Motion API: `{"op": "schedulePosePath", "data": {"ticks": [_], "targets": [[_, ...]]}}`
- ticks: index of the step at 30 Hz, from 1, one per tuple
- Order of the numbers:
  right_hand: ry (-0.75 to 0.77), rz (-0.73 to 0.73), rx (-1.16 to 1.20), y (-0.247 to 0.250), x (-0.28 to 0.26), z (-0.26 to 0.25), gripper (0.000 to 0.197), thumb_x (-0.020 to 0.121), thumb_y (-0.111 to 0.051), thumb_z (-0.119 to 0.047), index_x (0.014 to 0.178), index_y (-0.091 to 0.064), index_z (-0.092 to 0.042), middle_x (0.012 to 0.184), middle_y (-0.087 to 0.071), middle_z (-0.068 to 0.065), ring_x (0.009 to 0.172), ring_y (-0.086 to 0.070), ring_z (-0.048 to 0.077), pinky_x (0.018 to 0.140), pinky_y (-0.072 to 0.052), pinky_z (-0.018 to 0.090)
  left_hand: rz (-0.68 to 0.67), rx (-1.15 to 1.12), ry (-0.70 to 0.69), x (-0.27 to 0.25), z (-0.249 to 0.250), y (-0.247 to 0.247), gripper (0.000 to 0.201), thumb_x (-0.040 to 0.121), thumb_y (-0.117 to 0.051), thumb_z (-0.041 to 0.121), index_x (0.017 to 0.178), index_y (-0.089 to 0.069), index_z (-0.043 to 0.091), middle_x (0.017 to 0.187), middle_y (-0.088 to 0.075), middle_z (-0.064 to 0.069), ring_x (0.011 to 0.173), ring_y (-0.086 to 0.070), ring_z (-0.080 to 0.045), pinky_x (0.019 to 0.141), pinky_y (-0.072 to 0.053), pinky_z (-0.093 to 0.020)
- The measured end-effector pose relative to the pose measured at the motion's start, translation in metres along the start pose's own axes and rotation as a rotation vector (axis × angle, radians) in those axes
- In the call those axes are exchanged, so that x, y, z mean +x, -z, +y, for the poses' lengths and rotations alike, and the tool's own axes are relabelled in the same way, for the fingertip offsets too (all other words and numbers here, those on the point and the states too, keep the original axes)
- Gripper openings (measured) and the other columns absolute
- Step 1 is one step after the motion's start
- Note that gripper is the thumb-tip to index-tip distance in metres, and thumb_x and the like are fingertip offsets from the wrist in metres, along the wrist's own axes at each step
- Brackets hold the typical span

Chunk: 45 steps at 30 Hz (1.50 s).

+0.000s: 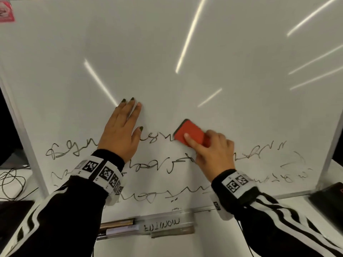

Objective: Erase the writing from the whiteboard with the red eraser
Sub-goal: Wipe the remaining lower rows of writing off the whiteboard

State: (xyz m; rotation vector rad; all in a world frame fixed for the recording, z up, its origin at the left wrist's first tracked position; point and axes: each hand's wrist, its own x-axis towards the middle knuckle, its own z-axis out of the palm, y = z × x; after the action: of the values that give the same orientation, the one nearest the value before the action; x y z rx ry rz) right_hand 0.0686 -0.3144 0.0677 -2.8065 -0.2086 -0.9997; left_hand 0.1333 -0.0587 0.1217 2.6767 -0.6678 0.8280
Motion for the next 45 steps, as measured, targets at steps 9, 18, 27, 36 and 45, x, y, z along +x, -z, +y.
{"op": "schedulePosePath", "data": {"ticks": [9,18,27,36,45], "targets": [[-0.096,0.033,-0.143,0.035,-0.002,0.049,0.082,0.056,-0.078,-0.013,0.125,-0.045,-0.043,0.106,-0.052,0.019,0.089,-0.047,0.035,0.075,-0.034,0.046,-0.007,0.007,0.009,-0.007,-0.024,0.008,0.060,0.090,-0.028,0.036,0.146,-0.027,0.012,0.153,-0.022,-0.006,0.141,-0.011,-0.019,0.115,-0.014,-0.035],[0.100,-0.009,-0.136,0.011,0.002,0.008,0.082,0.054,-0.079,-0.019,0.124,-0.045,-0.047,0.108,-0.055,0.013,0.089,-0.046,0.029,0.074,-0.033,0.041,-0.013,0.006,0.002,-0.008,-0.027,0.007,0.060,0.091,-0.028,0.036,0.146,-0.025,0.013,0.153,-0.021,-0.006,0.142,-0.011,-0.021,0.115,-0.016,-0.039],[0.198,0.031,-0.138,0.000,0.017,-0.023,0.082,0.054,-0.077,-0.017,0.125,-0.045,-0.044,0.104,-0.055,0.015,0.087,-0.044,0.030,0.075,-0.030,0.040,-0.008,0.052,0.048,-0.027,-0.052,0.015,0.063,0.089,-0.029,0.037,0.147,-0.023,0.014,0.154,-0.018,-0.005,0.142,-0.008,-0.019,0.117,-0.005,-0.032],[0.181,0.148,-0.014,0.010,0.043,-0.005,0.078,0.057,-0.072,-0.006,0.125,-0.048,-0.036,0.099,-0.050,0.022,0.088,-0.040,0.031,0.074,-0.040,0.044,-0.011,0.036,0.065,-0.031,-0.063,0.014,0.061,0.089,-0.030,0.034,0.147,-0.021,0.016,0.154,-0.018,-0.003,0.142,-0.011,-0.020,0.116,-0.014,-0.040],[0.260,0.130,0.025,-0.009,0.039,-0.028,0.073,0.064,-0.070,-0.005,0.128,-0.048,-0.035,0.113,-0.050,0.021,0.098,-0.039,0.033,0.082,-0.042,0.046,-0.014,0.028,0.052,-0.032,-0.062,0.015,0.060,0.090,-0.029,0.033,0.147,-0.023,0.015,0.154,-0.019,-0.003,0.141,-0.011,-0.019,0.115,-0.014,-0.040]]}}
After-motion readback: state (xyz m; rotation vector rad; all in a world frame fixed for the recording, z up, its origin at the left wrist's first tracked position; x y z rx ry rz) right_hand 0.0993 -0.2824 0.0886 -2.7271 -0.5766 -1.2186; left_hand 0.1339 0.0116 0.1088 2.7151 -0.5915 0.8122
